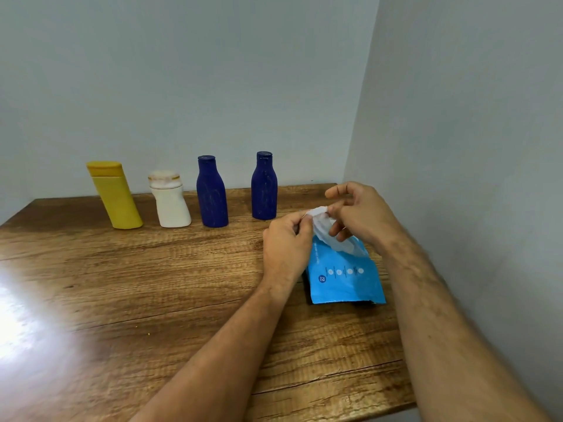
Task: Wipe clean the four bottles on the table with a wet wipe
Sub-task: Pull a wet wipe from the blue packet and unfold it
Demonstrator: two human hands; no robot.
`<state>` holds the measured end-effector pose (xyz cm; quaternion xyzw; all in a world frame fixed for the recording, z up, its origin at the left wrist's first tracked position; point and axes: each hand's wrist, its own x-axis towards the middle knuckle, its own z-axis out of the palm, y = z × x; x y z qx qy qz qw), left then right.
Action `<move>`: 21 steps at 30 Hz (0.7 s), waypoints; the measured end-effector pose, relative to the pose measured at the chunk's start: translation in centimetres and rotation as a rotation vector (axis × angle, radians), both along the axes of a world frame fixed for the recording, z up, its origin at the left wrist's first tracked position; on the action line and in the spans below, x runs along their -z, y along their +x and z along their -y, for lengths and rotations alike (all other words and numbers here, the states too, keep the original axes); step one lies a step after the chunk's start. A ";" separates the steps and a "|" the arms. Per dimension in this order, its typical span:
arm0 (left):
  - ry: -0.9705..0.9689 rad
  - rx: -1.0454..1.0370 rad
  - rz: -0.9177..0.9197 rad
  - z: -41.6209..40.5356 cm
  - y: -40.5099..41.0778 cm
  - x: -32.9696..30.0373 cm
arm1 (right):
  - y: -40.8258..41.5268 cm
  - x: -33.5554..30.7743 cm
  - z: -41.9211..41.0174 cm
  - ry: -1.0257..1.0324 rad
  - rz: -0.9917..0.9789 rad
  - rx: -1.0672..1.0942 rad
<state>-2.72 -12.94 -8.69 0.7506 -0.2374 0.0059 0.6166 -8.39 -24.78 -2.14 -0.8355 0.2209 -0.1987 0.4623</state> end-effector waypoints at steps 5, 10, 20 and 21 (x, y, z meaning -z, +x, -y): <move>-0.038 0.000 -0.105 -0.2 0.3 -0.2 | -0.4 0.1 0.1 -0.082 -0.206 -0.058; -0.042 -0.013 -0.106 -0.1 0.2 -0.3 | -0.1 0.8 -0.1 -0.177 -0.215 -0.012; -0.287 -0.039 -0.313 0.0 0.7 0.0 | -0.1 1.2 0.3 -0.137 -0.287 0.099; -0.309 -0.039 -0.319 0.0 0.7 0.0 | -0.2 1.1 0.4 -0.137 -0.289 0.100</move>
